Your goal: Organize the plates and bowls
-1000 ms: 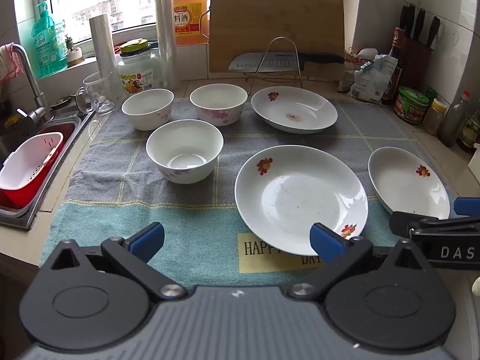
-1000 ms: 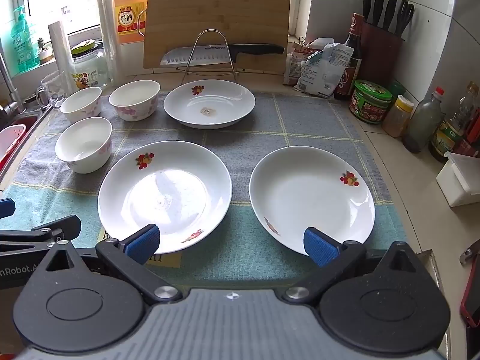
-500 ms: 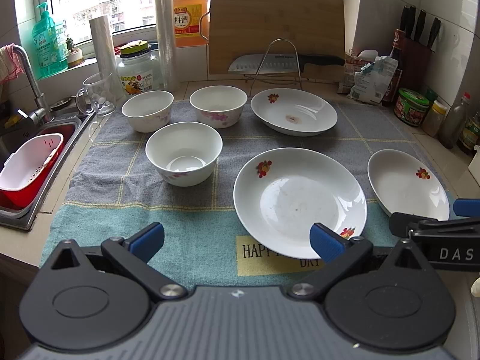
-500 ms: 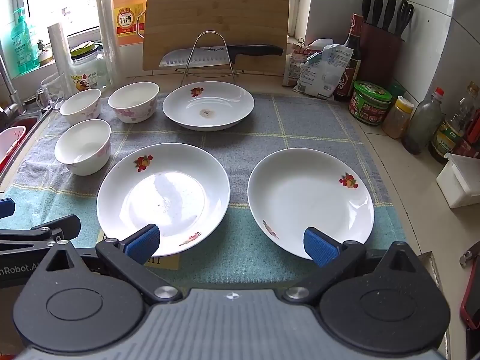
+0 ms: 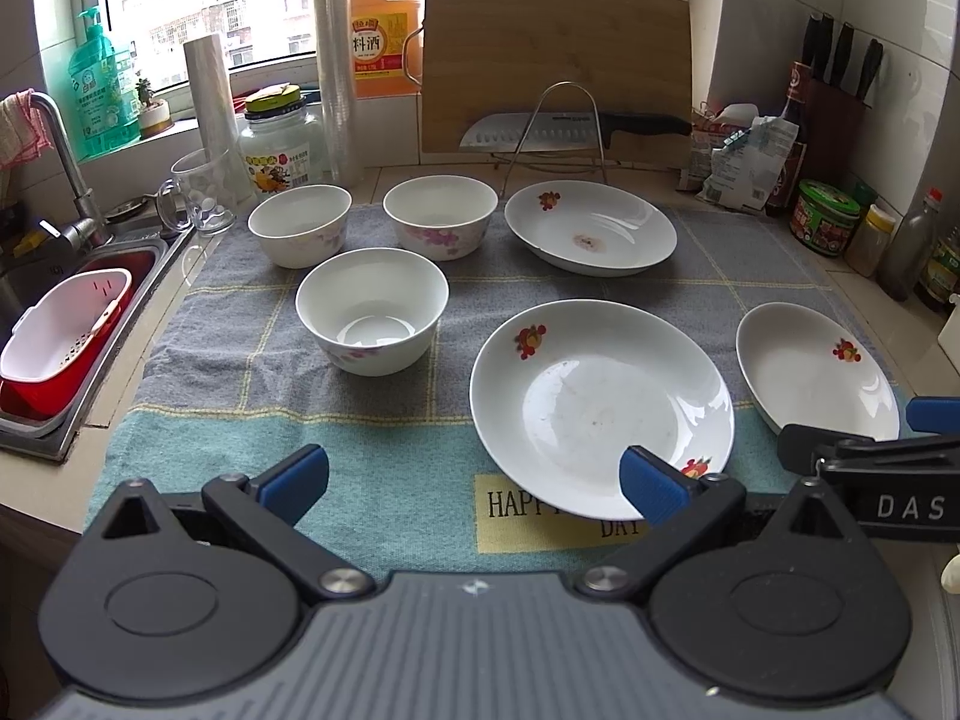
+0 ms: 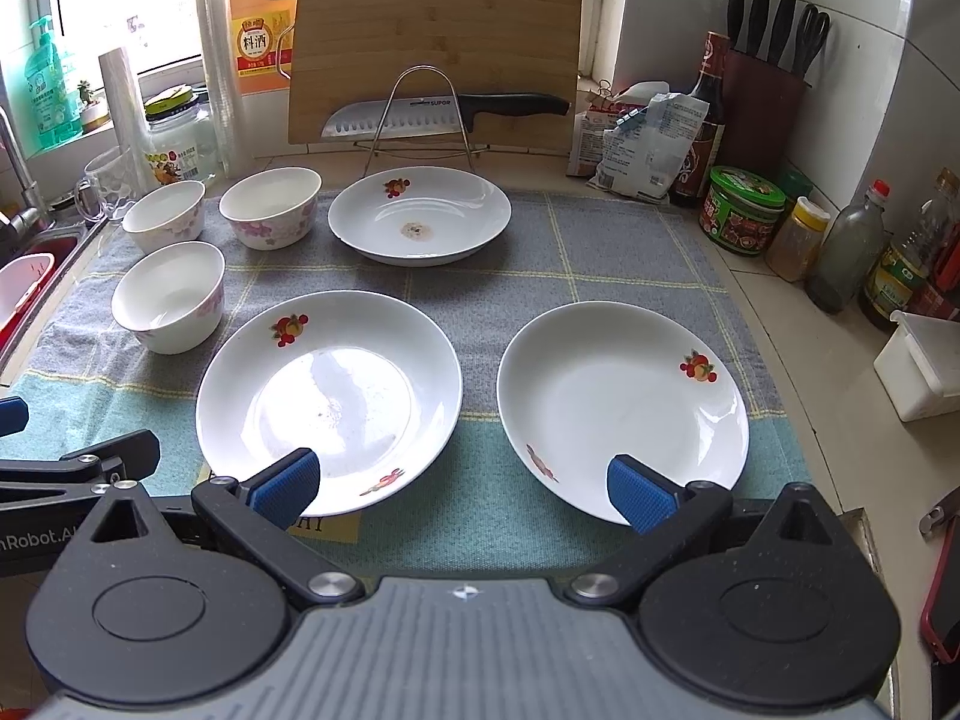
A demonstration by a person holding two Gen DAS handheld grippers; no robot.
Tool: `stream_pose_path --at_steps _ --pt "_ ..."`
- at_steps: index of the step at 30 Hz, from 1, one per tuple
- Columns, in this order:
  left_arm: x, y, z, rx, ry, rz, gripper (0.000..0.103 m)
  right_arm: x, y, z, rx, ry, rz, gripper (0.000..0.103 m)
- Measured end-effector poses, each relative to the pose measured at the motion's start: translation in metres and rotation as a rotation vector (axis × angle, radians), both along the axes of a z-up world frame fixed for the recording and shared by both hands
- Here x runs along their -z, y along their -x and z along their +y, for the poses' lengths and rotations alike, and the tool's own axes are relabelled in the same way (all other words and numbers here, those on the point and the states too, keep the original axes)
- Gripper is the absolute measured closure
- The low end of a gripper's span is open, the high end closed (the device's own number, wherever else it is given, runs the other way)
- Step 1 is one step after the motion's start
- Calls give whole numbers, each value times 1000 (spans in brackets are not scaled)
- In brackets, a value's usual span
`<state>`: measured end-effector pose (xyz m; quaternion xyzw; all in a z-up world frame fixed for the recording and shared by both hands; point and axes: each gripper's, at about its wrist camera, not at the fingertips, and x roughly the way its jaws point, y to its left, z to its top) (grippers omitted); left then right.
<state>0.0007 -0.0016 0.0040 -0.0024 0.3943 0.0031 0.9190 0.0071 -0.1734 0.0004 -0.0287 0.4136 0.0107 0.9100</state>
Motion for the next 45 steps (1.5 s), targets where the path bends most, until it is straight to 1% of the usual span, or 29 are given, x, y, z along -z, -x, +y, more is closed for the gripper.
stream_pose_path --at_steps 45 --pt "-7 8 -3 -10 -5 -14 1 -6 8 0 -16 3 -20 0"
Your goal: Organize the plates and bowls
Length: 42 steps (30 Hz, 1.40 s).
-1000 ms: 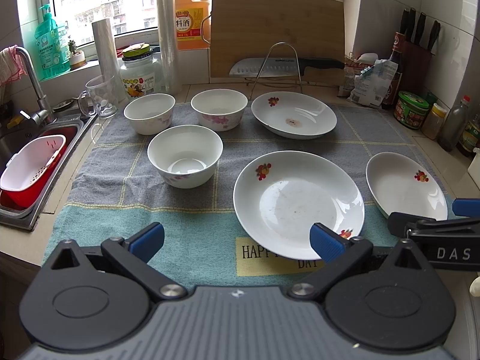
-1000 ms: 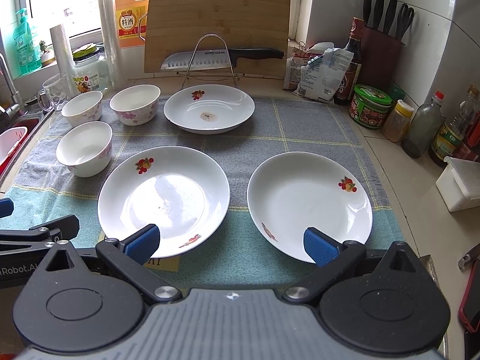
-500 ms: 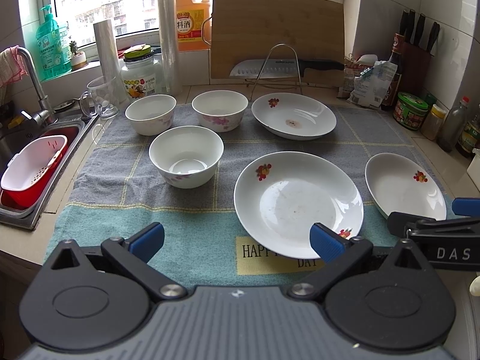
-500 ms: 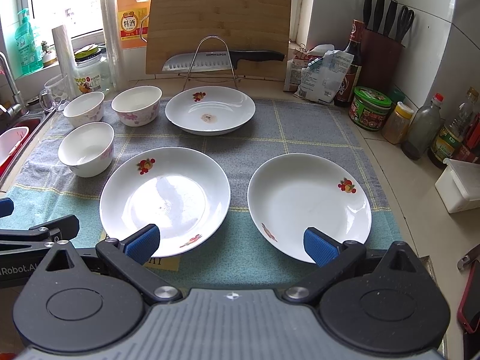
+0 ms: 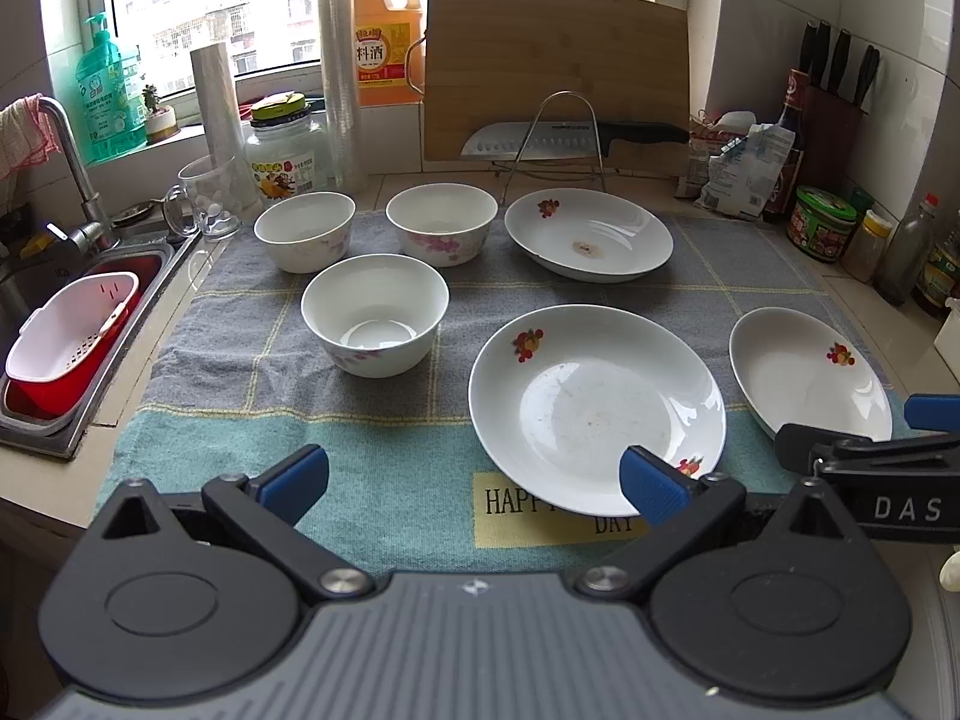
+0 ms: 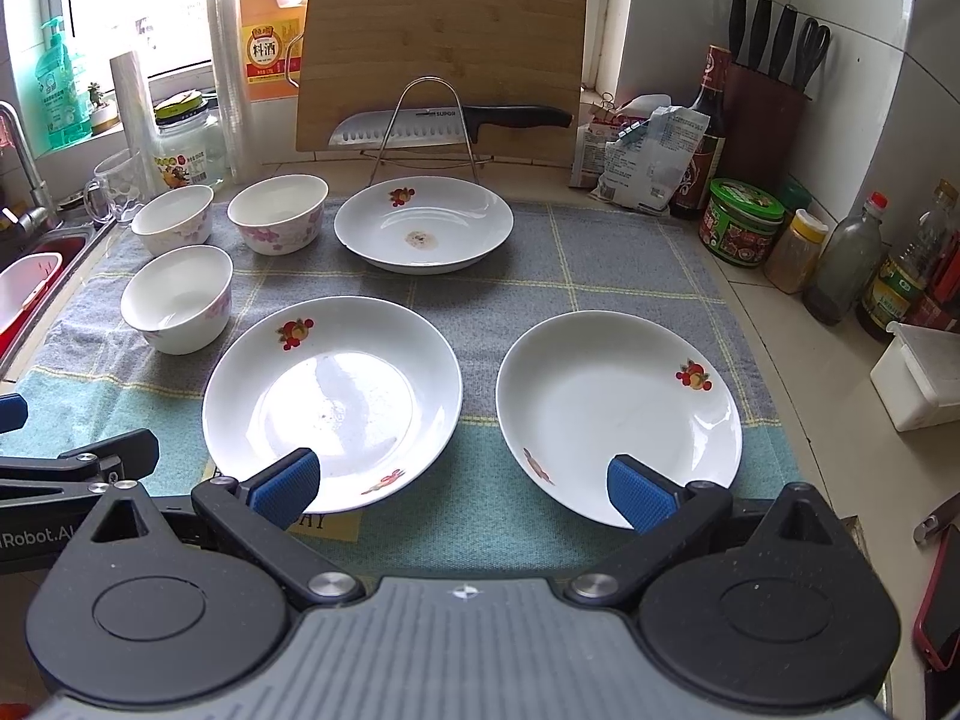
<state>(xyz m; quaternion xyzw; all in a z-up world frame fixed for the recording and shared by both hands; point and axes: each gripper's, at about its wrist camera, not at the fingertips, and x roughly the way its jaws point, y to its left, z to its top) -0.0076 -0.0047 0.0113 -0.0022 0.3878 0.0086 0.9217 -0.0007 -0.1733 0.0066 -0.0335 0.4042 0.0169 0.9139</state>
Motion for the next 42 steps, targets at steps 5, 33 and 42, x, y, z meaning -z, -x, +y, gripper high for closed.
stream_pose_path --at_steps 5,33,42 --pt "-2 1 -2 2 -2 -7 1 0 1 -2 -7 -2 -5 0" --pt "0 11 -36 61 66 -58 1 8 13 -64 -98 -23 -81 0" --pt "7 13 -62 83 43 -61 1 34 12 -113 -73 -47 -72 0"
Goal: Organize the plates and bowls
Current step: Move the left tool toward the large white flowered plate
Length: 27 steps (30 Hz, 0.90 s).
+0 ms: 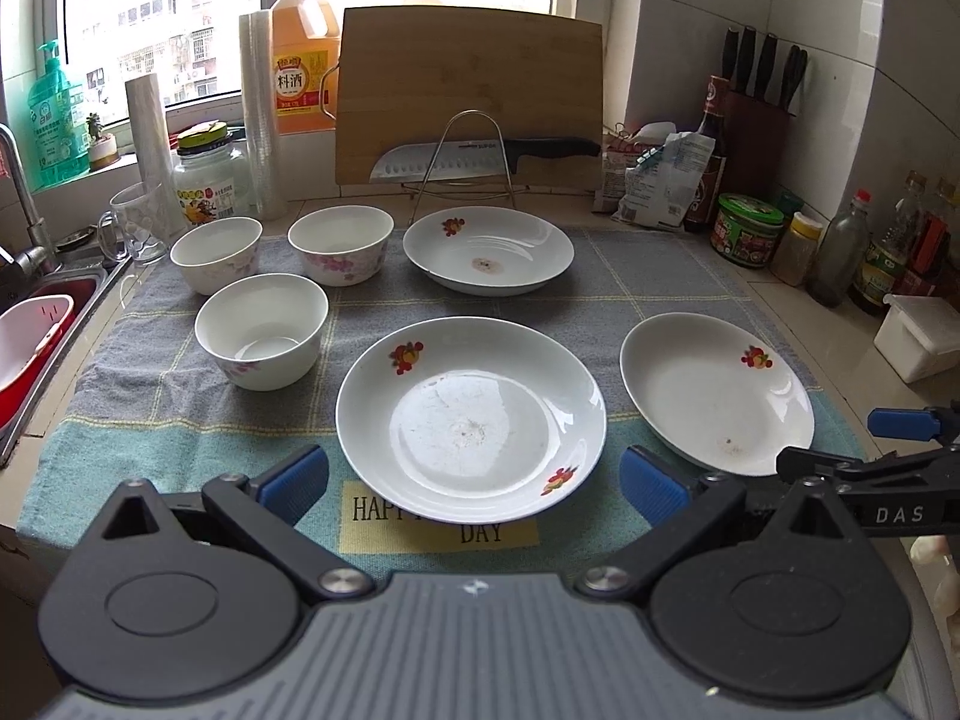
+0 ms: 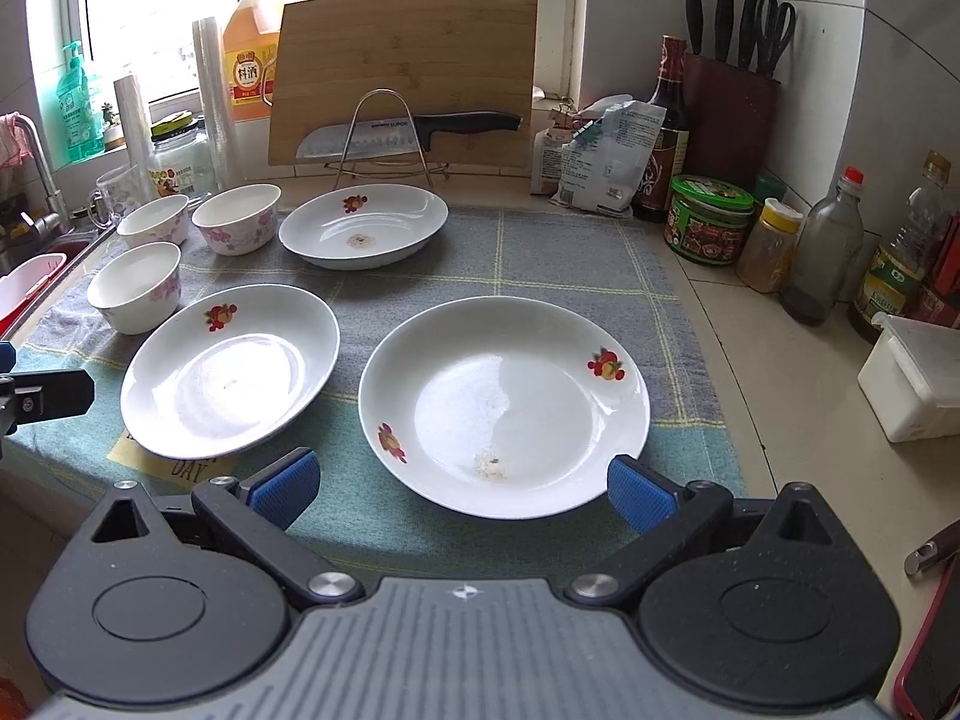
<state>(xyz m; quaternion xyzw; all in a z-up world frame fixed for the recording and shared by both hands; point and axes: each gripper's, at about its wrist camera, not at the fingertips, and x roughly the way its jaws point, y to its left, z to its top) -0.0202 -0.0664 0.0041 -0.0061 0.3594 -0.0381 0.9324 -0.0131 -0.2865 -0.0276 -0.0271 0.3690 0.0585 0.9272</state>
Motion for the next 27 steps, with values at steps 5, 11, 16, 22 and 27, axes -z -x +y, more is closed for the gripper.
stream_pose_path --at_steps 5,11,16,22,27 --pt "7 1 -10 2 -3 2 1 21 -1 -20 -3 -5 12 0" --pt "11 1 -21 30 0 60 1 46 -7 -33 -29 -1 27 0" --pt "12 0 -26 2 -2 81 1 63 -18 -40 -60 -21 47 0" --pt "17 -8 -23 -40 -8 124 1 77 -28 -40 -100 -35 51 0" --pt "21 -13 -26 -41 3 145 1 83 -36 -39 -129 -31 43 0"
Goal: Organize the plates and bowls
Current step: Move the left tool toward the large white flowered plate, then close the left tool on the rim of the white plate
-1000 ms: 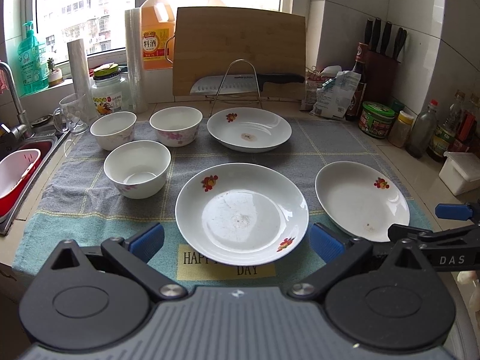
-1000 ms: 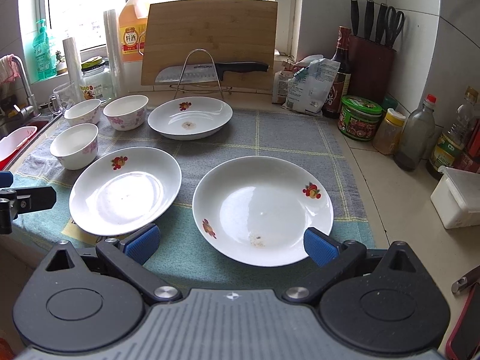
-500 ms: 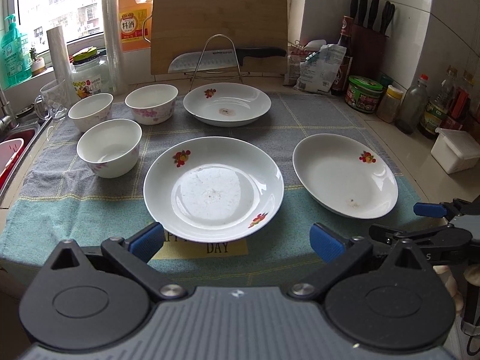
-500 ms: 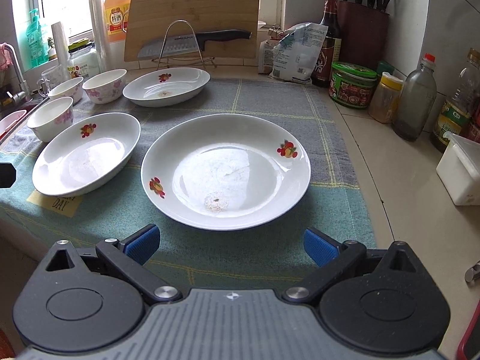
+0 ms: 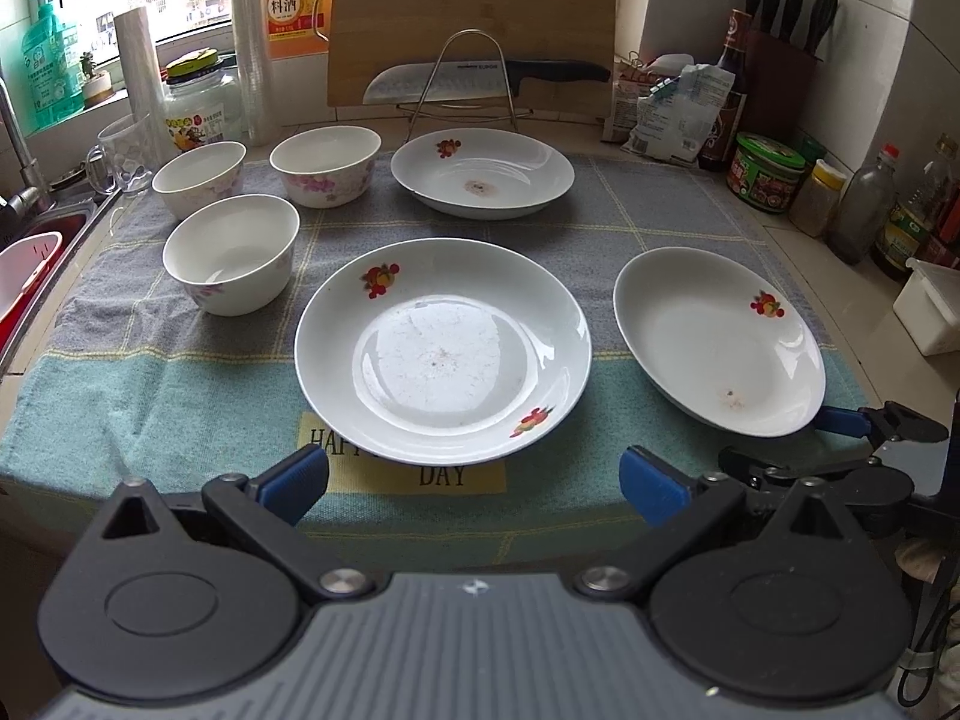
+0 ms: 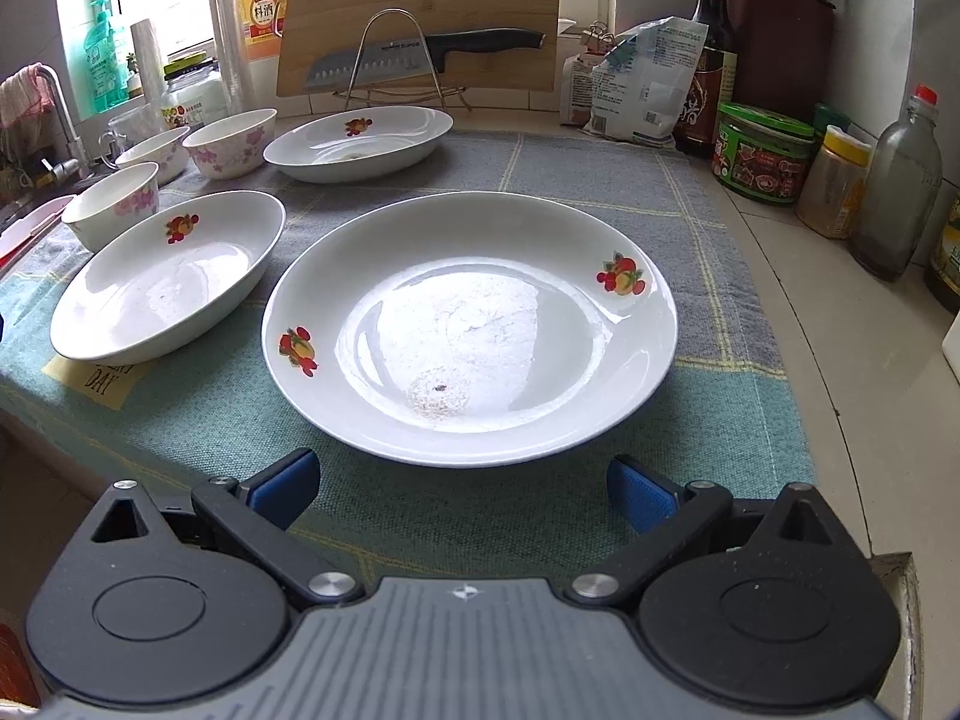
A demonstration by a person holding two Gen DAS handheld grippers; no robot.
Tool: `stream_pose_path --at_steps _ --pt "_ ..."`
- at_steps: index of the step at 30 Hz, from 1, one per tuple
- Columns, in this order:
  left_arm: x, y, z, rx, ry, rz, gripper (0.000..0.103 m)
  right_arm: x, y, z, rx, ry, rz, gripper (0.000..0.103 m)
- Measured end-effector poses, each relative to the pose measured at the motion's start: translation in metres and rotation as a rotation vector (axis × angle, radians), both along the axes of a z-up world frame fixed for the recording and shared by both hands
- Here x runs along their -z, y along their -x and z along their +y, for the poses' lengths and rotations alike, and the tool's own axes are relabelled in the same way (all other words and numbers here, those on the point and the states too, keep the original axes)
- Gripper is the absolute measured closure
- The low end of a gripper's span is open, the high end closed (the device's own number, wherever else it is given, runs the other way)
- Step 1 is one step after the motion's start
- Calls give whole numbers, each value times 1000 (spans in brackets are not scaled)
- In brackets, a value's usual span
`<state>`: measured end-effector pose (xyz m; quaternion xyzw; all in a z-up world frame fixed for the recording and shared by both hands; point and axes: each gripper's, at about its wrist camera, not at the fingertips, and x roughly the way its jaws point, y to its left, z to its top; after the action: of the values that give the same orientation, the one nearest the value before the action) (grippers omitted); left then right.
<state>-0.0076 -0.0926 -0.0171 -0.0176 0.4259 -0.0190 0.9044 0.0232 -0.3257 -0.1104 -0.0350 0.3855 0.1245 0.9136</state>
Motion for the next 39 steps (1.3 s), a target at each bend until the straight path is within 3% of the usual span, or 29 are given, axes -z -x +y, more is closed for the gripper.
stream_pose_path --at_steps 8,14,23,39 --pt "-2 -6 -7 7 -6 -27 1 6 -12 5 -41 63 -5 0" --pt "-6 -12 -16 64 6 -68 1 9 -9 -2 -82 48 -38 0" --pt "-9 -35 -28 187 54 -79 1 13 -1 -5 -81 33 -98 0" --pt "11 -120 -63 507 13 -12 1 13 1 -6 -72 31 -113 0"
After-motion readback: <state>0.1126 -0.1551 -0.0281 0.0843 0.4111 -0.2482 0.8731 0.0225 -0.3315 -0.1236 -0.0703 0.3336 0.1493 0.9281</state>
